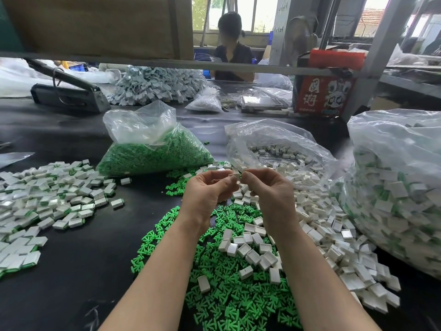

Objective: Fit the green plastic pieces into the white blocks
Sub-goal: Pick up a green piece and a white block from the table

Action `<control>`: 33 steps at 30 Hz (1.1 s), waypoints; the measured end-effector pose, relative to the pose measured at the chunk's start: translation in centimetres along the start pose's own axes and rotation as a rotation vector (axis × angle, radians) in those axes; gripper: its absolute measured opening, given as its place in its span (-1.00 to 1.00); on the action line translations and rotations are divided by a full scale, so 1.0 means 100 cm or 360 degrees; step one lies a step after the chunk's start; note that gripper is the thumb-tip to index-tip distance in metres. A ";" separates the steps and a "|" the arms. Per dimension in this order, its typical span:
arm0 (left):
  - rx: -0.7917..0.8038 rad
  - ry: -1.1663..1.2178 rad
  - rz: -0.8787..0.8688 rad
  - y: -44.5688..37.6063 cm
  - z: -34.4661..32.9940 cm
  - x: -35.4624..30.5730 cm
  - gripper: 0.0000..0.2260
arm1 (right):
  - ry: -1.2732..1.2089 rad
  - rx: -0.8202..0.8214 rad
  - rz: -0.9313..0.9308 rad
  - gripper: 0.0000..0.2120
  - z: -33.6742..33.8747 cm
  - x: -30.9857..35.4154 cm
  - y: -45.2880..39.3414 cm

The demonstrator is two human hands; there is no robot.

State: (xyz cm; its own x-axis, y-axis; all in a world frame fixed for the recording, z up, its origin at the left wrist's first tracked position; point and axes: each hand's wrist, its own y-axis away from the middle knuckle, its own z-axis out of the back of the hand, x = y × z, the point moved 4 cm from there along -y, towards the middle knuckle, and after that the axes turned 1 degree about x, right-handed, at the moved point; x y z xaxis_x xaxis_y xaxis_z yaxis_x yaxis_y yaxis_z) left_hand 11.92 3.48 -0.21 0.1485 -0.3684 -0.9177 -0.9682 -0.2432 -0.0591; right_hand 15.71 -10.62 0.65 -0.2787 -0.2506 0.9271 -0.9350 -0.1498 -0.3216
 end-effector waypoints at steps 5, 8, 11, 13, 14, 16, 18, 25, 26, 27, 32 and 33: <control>0.0007 -0.0035 -0.0004 -0.001 0.005 0.002 -0.66 | 0.0126 0.0055 0.0071 -0.94 -0.001 0.002 0.003; 0.0032 -0.0093 -0.0026 -0.001 0.005 0.002 -0.66 | 0.0284 0.0080 0.0022 -0.91 -0.003 -0.001 0.002; 0.0051 -0.0214 -0.0047 -0.001 0.003 0.003 -0.68 | 0.0634 0.0249 -0.0046 -0.88 -0.006 -0.006 0.003; 0.0052 -0.0362 -0.0024 0.000 0.004 0.005 -0.75 | 0.0768 0.0326 -0.0052 -0.80 -0.009 -0.008 0.004; 0.0061 -0.0451 -0.0007 -0.001 0.004 0.007 -0.81 | 0.0787 0.0327 -0.0044 -0.78 -0.009 -0.007 0.005; 0.0109 -0.0675 0.0020 -0.002 0.005 0.008 -0.89 | 0.0801 0.0323 -0.0021 -0.75 -0.009 -0.005 0.004; 0.0204 -0.0944 0.0051 -0.002 0.005 0.008 -0.86 | 0.0803 0.0335 -0.0016 -0.73 -0.008 -0.006 0.004; 0.0556 -0.1041 0.0052 0.002 -0.001 0.012 -0.78 | 0.0948 0.0434 0.0033 -0.77 -0.011 -0.014 0.006; 0.0556 -0.1021 0.0040 0.003 -0.001 0.012 -0.80 | 0.0956 0.0446 0.0037 -0.76 -0.012 -0.015 0.006; 0.0546 -0.1020 0.0022 0.003 -0.002 0.012 -0.81 | 0.0956 0.0459 0.0034 -0.76 -0.012 -0.015 0.006; 0.0498 -0.1190 -0.0095 0.003 -0.002 0.013 -0.76 | 0.0980 0.0523 -0.0074 -0.73 -0.012 -0.018 0.006; 0.0491 -0.1239 -0.0117 0.003 -0.003 0.013 -0.76 | 0.1025 0.0531 -0.0069 -0.71 -0.012 -0.017 0.006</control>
State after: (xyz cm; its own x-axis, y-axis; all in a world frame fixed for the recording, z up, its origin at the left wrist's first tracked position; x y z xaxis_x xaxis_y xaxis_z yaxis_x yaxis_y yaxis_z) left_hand 11.90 2.70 -1.32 0.1416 0.3907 -0.9096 -0.9899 0.0553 -0.1303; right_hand 15.36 -9.11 -0.93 -0.4127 0.3596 0.8369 -0.8602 -0.4561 -0.2282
